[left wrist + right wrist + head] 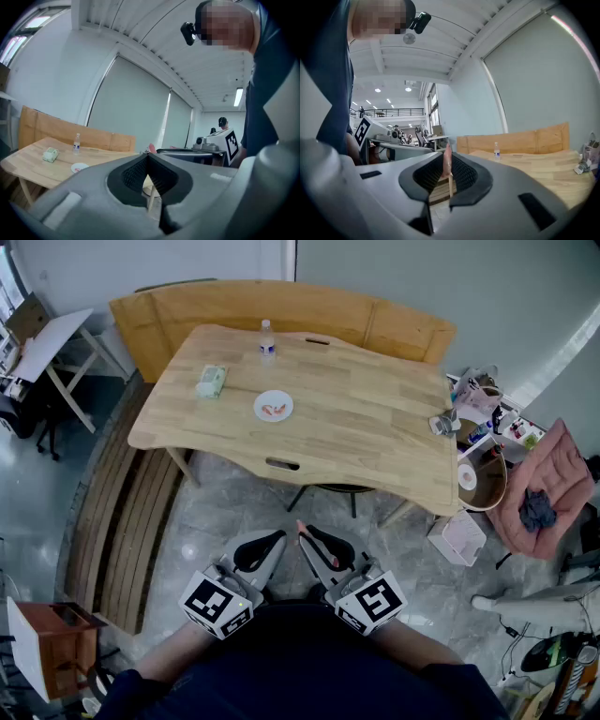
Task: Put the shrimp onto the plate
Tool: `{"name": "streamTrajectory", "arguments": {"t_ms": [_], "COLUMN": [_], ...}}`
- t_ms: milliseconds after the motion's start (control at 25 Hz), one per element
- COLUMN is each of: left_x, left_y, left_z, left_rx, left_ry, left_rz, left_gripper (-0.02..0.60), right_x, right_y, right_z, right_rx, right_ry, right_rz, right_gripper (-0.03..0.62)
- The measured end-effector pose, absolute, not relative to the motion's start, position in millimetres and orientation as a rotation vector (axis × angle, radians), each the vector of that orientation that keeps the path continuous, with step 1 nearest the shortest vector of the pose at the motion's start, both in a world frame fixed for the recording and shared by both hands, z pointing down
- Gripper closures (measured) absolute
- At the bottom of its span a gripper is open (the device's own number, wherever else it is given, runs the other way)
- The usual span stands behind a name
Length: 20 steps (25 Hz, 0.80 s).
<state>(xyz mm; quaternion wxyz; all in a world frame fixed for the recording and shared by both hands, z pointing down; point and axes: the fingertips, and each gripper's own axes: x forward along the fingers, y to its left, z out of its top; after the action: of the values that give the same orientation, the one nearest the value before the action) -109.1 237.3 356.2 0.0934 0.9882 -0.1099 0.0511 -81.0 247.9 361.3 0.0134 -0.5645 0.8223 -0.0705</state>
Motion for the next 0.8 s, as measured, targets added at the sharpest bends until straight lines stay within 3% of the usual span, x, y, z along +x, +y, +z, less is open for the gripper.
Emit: {"name": "streamTrajectory", "arguments": {"t_ms": [800], "left_x": [-103.7], "left_y": [232.3], "left_z": [359.1], "left_rx": [2.923], "left_ry": [-0.373], "left_rz": [0.165], "left_gripper": [0.577], "right_x": [-73.2], "right_y": [240.8], "right_z": [360.0], "right_rx": [-1.693], "right_ry": [2.569], "right_rz": [-0.244], "right_gripper": [0.531]}}
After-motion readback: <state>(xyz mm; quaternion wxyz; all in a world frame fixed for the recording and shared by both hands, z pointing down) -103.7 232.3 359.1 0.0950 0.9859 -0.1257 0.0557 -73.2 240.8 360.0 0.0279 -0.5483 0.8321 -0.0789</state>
